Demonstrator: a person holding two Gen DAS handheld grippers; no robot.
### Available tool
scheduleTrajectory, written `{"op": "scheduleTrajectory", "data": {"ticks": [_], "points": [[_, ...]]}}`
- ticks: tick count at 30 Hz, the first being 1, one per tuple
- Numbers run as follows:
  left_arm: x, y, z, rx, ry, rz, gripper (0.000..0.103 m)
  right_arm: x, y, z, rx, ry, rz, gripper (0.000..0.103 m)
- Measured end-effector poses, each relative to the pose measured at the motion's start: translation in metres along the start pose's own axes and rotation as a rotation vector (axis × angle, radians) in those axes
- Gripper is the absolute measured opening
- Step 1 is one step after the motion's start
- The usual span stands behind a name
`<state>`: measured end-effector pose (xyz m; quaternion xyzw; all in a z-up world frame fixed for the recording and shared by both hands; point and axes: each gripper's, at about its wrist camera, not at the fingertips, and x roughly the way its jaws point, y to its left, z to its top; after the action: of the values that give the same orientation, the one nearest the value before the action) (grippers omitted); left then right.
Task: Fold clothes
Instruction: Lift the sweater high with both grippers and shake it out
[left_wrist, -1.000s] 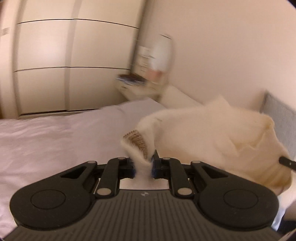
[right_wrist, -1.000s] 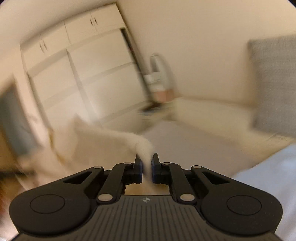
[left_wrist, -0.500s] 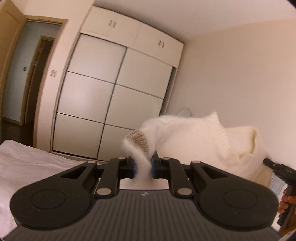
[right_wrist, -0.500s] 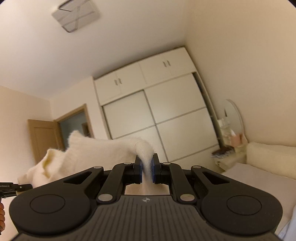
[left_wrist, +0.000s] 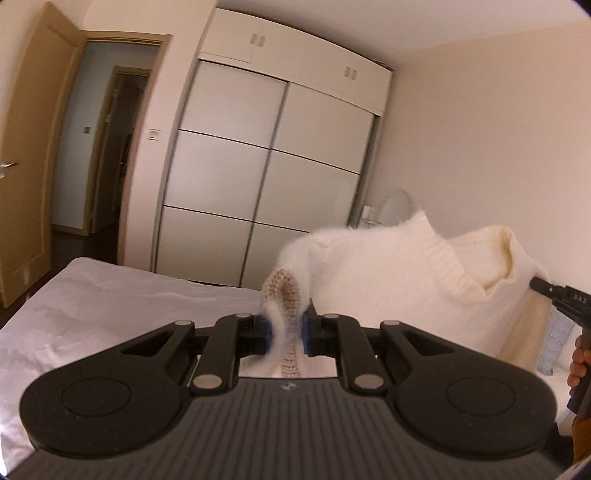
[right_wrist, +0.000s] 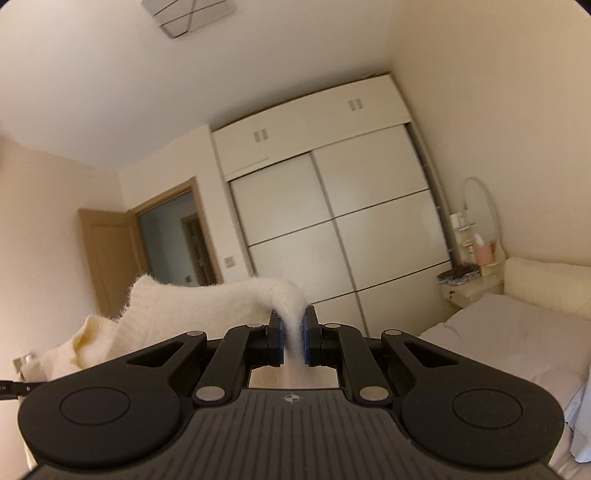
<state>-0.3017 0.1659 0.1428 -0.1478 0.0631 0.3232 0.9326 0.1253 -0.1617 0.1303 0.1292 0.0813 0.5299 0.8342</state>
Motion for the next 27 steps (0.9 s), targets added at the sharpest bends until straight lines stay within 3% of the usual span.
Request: {"op": "scheduleTrajectory", "data": {"ticks": [7,15,22,27], "points": [[-0.071,-0.018,-0.02,-0.046,-0.057,0.087,0.011,-0.03,0.02,-0.006,-0.027,0.022,0.098,0.01],[-0.135,-0.053,-0.038,-0.043,-0.086,0.166,0.011,-0.098,0.036,-0.007,-0.11,0.055,0.189,0.01],[-0.175,-0.073,-0.028,-0.017,-0.148,0.193,0.011,-0.135,0.056,0.008,-0.212,0.024,0.248,0.01],[-0.173,-0.075,-0.007,0.017,-0.186,0.193,0.011,-0.138,0.068,0.02,-0.271,0.003,0.27,0.01]]}}
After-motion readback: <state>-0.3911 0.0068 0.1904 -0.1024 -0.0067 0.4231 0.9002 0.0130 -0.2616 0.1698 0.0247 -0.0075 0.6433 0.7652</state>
